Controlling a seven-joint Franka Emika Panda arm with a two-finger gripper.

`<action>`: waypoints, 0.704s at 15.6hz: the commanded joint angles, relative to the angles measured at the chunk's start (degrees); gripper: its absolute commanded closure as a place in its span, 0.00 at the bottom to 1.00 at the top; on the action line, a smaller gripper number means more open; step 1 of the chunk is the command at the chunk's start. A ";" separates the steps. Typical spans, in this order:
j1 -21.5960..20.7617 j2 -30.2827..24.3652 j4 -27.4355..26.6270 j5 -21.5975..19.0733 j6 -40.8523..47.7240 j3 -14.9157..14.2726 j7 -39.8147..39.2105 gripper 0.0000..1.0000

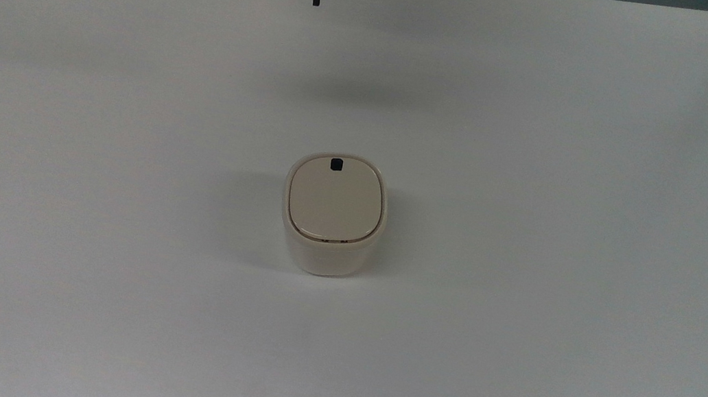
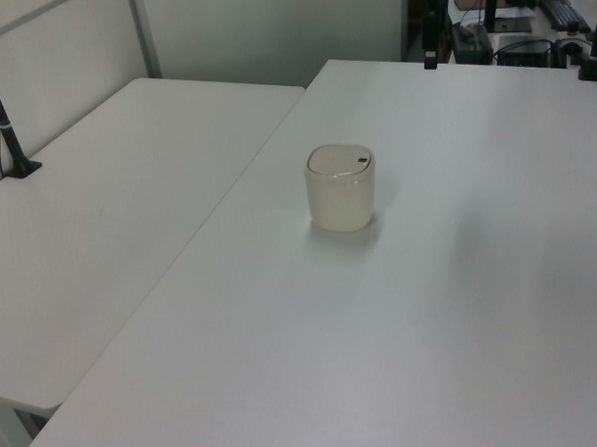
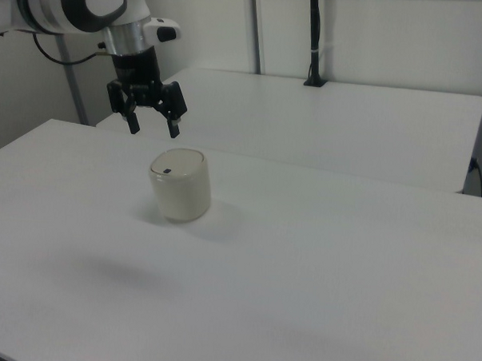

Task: Open the trash bin
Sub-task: 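Move the gripper down toward the lid of the cream trash bin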

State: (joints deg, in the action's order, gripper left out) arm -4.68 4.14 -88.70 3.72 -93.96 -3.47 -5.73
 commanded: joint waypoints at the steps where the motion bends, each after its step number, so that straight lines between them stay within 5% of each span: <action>1: -0.59 -0.80 -0.69 -0.82 1.06 -0.57 0.81 0.00; 7: -0.68 -0.71 -0.69 -0.73 1.06 -0.57 -0.16 0.02; 9: -0.68 -0.62 -0.69 -0.47 0.89 -0.49 -0.16 0.45; 11: -0.68 -0.54 -0.69 -0.47 0.54 -0.49 -0.08 0.77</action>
State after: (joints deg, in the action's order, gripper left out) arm -4.69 4.15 -88.72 3.72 -93.96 -3.47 -5.73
